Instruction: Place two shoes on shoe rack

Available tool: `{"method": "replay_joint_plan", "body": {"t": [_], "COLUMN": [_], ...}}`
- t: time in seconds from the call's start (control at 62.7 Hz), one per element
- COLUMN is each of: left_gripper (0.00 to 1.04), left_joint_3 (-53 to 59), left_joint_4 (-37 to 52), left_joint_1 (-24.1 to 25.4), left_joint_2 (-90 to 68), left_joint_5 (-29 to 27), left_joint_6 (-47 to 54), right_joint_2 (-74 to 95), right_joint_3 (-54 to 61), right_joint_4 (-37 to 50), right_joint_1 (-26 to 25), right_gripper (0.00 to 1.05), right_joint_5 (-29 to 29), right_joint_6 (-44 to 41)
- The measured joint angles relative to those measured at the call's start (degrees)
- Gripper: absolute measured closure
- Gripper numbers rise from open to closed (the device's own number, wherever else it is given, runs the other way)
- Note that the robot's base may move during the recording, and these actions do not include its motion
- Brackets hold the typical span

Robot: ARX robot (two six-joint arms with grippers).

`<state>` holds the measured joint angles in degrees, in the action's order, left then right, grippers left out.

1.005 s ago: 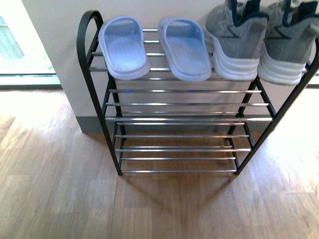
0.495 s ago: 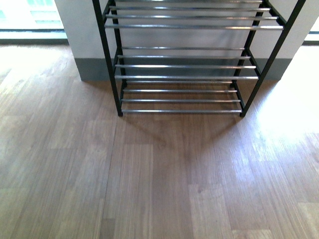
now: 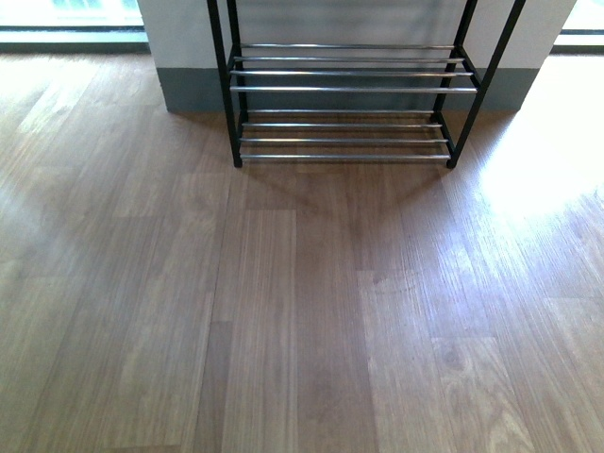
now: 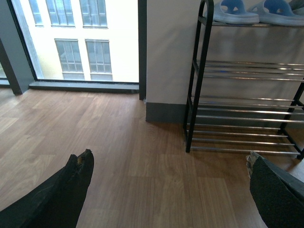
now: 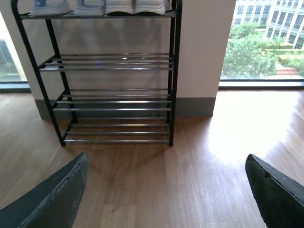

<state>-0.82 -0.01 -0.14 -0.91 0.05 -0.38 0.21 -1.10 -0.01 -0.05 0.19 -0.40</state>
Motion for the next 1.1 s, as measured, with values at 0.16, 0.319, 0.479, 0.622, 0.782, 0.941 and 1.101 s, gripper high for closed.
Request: {"method": "replay_joint_plan", "body": {"t": [0.16,0.319,0.479,0.622,0.782,0.941,1.101], "left_gripper": [0.09,0.09,0.09,0.09,0.09,0.09,0.09], "left_joint_3": [0.00,0.00,0.00,0.00,0.00,0.00,0.00], "left_joint_4": [0.00,0.00,0.00,0.00,0.00,0.00,0.00], "left_joint_1": [0.00,0.00,0.00,0.00,0.00,0.00,0.00], "left_joint_2": [0.00,0.00,0.00,0.00,0.00,0.00,0.00], "left_joint_5": [-0.09,-0.04,-0.07,-0.07,-0.04,0.00,-0.13], "left_joint_6": [0.00,0.00,0.00,0.00,0.00,0.00,0.00], "right_joint_2": [0.02,0.02,0.02,0.02,0.02,0.02,0.02], "right_joint_3": [0.00,0.02,0.02,0.00,0.02,0.00,0.02], "right_joint_4": [0.00,0.00,0.00,0.00,0.00,0.00,0.00], "right_joint_1": [0.00,0.00,0.00,0.00,0.00,0.00,0.00], "right_gripper": [0.09,0.09,0.09,0.09,0.09,0.09,0.09], "right_joint_5": [-0.24,-0.17,-0.17,-0.20,-0.20,-0.04,-0.17], "right_joint_6": [0.00,0.00,0.00,0.00,0.00,0.00,0.00]}}
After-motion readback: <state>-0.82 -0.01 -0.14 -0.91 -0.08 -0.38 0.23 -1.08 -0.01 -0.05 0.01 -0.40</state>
